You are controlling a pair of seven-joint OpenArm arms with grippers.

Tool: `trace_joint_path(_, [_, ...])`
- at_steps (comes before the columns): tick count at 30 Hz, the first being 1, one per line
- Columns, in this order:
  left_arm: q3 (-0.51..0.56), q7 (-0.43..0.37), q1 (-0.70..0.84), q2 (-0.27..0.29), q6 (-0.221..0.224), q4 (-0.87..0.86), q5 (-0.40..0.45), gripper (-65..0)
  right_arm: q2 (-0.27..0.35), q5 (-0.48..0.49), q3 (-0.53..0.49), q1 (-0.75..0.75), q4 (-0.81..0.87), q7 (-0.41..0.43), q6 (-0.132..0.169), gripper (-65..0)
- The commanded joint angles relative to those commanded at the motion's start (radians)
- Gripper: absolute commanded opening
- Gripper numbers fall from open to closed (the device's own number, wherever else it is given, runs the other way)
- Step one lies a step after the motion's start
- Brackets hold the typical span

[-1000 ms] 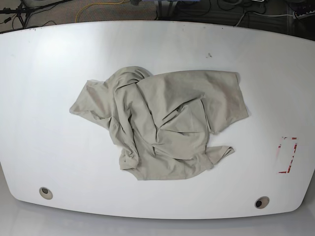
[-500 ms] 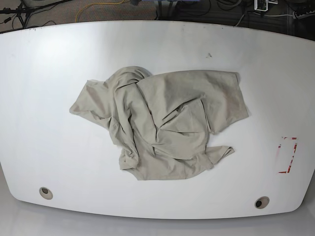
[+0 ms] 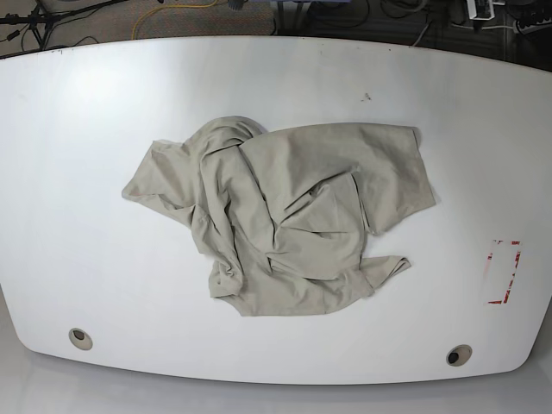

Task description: Fold the T-shirt properly

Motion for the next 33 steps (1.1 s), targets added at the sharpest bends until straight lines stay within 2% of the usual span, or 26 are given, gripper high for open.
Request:
trace_joint_path(5, [0.001, 0.002, 0.012, -0.002, -0.001, 0.018, -0.043, -31.0, -0.002, 0.012, 0.0, -0.007, 0.02, 0.003, 0.002, -47.3])
trace_joint_path(7, [0.001, 0.013, -0.013, -0.003, -0.004, 0.015, -0.075, -30.8, 0.002, -0.025, -0.003, 0.002, 0.006, 0.004, 0.005, -47.2])
trace_joint_path(19, [0.01, 0.008, -0.048, 0.0, -0.004, 0.0, -0.046, -30.9, 0.004, -0.051, -0.002, 0.011, -0.01, 0.011, 0.005, -47.3])
trace_joint_path(31, [-0.014, 0.038, -0.051, 0.0, -0.005, 0.044, -0.045, -30.6, 0.003, -0.048, 0.0, 0.017, 0.011, 0.002, 0.005, -47.1])
trace_joint_path(33, [-0.039, 0.054, -0.106, -0.003, -0.002, 0.055, -0.037, -30.5, 0.007, -0.041, 0.004, 0.041, 0.011, -0.006, 0.005, -47.0])
